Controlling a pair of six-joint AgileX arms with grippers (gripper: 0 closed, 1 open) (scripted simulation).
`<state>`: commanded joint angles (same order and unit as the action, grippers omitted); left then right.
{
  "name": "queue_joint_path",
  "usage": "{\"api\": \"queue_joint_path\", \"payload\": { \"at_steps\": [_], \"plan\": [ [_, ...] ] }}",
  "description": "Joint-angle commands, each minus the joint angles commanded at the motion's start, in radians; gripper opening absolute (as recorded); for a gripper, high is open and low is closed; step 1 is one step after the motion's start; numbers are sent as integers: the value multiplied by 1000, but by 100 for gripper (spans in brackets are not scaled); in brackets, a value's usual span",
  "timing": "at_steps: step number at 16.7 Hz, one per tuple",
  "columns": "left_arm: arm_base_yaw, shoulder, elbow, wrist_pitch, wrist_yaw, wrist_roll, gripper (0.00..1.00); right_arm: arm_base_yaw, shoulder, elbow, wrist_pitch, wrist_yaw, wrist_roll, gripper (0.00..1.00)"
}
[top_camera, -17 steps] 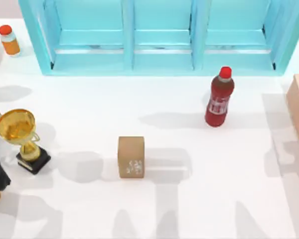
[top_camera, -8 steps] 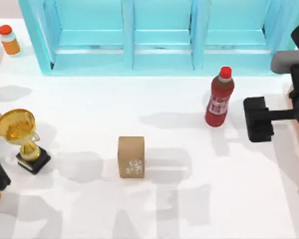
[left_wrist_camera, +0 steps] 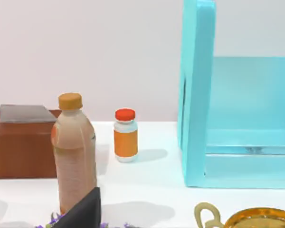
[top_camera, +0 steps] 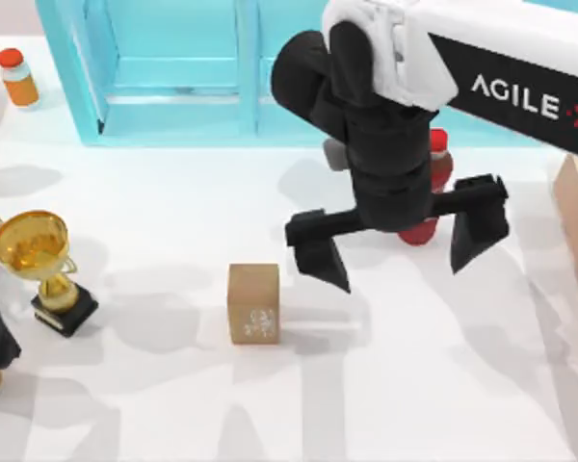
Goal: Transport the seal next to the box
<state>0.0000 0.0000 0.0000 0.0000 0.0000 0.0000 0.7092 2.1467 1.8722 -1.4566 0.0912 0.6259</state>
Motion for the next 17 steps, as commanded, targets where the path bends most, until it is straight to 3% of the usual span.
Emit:
{"api": "queue_joint_path", "payload": {
  "at_steps": [8,17],
  "plan": [
    [0,0,0,0,0,0,100,124,347,637,-183,-71,208,100],
    [0,0,0,0,0,0,100,136,378,731,-187,-88,246,100]
  ]
}}
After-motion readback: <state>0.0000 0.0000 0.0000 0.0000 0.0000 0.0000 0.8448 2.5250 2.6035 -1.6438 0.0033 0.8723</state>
